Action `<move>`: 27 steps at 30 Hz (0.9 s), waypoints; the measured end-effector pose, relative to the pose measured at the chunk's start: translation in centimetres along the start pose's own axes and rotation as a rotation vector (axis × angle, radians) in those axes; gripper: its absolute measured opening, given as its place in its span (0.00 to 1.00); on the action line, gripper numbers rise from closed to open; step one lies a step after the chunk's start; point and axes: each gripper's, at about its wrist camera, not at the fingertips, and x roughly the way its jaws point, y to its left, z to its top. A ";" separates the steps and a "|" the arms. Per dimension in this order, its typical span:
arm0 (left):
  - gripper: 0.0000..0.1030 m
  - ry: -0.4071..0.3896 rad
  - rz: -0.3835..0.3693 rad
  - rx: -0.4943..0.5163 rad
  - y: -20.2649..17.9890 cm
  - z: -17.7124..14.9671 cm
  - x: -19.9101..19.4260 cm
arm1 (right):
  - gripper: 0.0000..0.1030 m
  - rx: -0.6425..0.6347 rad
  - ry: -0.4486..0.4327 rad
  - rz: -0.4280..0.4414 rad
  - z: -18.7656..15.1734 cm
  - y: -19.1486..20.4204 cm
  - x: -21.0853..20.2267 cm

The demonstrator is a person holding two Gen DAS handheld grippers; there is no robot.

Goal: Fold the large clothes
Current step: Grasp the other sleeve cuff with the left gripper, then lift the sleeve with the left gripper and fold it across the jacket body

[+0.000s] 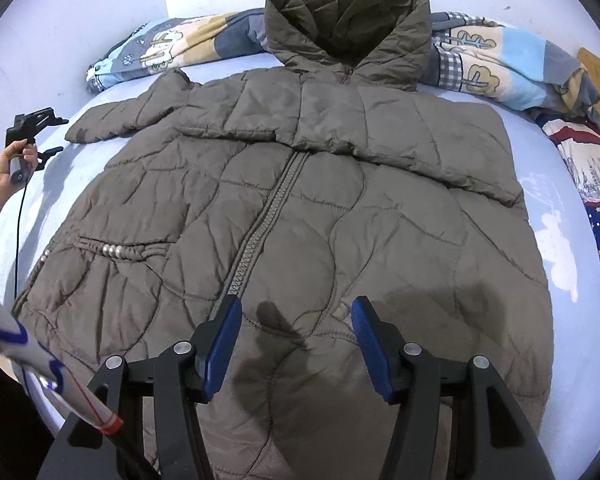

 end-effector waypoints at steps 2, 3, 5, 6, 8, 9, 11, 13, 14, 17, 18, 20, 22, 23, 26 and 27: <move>0.60 -0.019 -0.034 0.013 -0.1 0.2 0.9 | 0.60 0.006 0.009 0.002 0.0 -0.2 0.5; 0.60 -0.029 -0.049 0.027 -0.4 0.3 1.3 | 0.60 0.013 0.017 0.005 0.0 -0.4 0.8; 0.37 -0.055 -0.038 0.056 -0.9 0.4 1.7 | 0.60 0.028 0.030 0.010 0.0 -0.7 1.2; 0.23 -0.071 -0.011 0.077 -1.2 0.2 1.9 | 0.60 0.036 0.034 0.014 0.0 -0.9 1.4; 0.14 -0.097 0.013 0.103 -1.5 -0.1 2.1 | 0.60 0.044 0.032 0.018 -0.1 -1.0 1.4; 0.14 -0.105 0.023 0.113 -1.6 -0.2 2.1 | 0.60 0.046 0.031 0.018 -0.1 -1.0 1.4; 0.14 -0.121 0.042 0.143 -2.5 -0.5 1.7 | 0.60 0.049 0.026 0.016 0.0 -1.1 1.2; 0.13 -0.132 0.039 0.180 -3.5 -0.7 1.0 | 0.60 0.058 0.021 0.012 0.0 -1.3 1.1; 0.13 -0.134 0.035 0.197 -4.2 -0.9 0.5 | 0.60 0.066 0.016 0.010 0.1 -1.4 0.9; 0.13 -0.142 0.022 0.232 -6.3 -1.6 -1.2 | 0.60 0.110 0.001 0.020 0.3 -2.2 0.2; 0.13 -0.143 0.018 0.246 -7.1 -2.0 -1.7 | 0.60 0.124 -0.004 0.023 0.4 -2.5 0.0; 0.13 -0.149 0.019 0.284 -9.2 -2.9 -2.9 | 0.60 0.157 -0.023 0.033 0.6 -3.1 -0.7; 0.13 -0.152 0.005 0.318 -11.0 -3.9 -4.0 | 0.60 0.177 -0.045 0.025 0.8 -3.5 -1.5; 0.13 -0.154 -0.003 0.339 -12.3 -4.6 -4.8 | 0.60 0.184 -0.057 0.017 1.0 -3.8 -1.9; 0.13 -0.158 -0.041 0.406 -15.7 -6.8 -7.1 | 0.60 0.203 -0.086 0.005 1.3 -4.4 -2.9; 0.13 -0.162 -0.053 0.436 -16.9 -7.7 -7.9 | 0.60 0.211 -0.097 0.007 1.4 -4.6 -3.3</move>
